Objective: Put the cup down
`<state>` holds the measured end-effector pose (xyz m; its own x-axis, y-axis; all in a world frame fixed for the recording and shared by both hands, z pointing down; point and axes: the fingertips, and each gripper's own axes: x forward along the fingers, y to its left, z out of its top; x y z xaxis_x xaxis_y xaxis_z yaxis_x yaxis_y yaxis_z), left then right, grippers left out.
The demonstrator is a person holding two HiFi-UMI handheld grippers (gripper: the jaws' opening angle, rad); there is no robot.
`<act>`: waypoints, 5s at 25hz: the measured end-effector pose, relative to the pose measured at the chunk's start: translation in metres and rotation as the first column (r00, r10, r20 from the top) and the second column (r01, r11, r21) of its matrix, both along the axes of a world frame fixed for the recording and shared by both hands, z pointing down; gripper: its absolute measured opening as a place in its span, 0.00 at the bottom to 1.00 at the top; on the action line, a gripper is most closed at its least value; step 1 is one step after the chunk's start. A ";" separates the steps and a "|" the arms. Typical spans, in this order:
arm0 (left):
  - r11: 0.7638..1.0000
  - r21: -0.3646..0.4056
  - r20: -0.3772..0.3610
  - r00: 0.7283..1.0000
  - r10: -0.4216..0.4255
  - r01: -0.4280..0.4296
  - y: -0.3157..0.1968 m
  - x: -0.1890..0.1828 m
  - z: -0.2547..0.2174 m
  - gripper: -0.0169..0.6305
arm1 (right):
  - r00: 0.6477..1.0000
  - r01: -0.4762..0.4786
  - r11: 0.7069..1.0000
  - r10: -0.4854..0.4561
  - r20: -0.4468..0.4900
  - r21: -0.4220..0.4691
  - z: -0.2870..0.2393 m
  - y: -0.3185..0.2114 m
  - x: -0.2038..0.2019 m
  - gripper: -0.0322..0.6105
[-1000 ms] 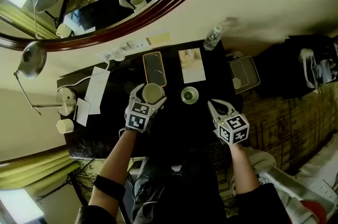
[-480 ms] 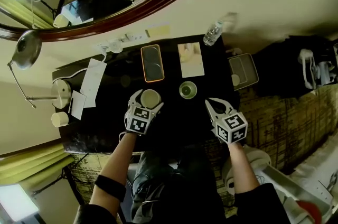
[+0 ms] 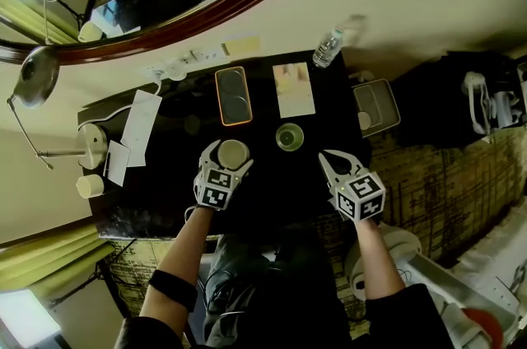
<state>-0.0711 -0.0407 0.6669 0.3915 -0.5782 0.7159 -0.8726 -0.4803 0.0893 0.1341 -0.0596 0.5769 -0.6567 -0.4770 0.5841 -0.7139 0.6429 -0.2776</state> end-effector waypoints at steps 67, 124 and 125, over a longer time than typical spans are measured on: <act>0.910 0.309 -0.203 0.954 -0.220 0.276 0.049 -0.121 -0.227 0.03 | 0.988 0.129 0.973 -0.142 0.057 0.192 -0.116 0.011 -0.093 0.05; 0.912 0.222 -0.145 0.937 -0.317 0.343 -0.001 -0.110 -0.108 0.03 | 0.899 0.436 0.885 -0.418 -0.132 0.162 0.063 -0.081 -0.142 0.67; 0.909 0.225 -0.145 0.934 -0.326 0.352 -0.002 -0.112 -0.106 0.03 | 0.899 0.436 0.884 -0.421 -0.119 0.167 0.059 -0.089 -0.150 0.67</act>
<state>-0.1831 -0.0426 0.5605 0.2042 -0.8396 0.5033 -0.9789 -0.1754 0.1046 -0.0159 -0.1489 0.6364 -0.7782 -0.2638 0.5699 -0.3716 0.9250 -0.0794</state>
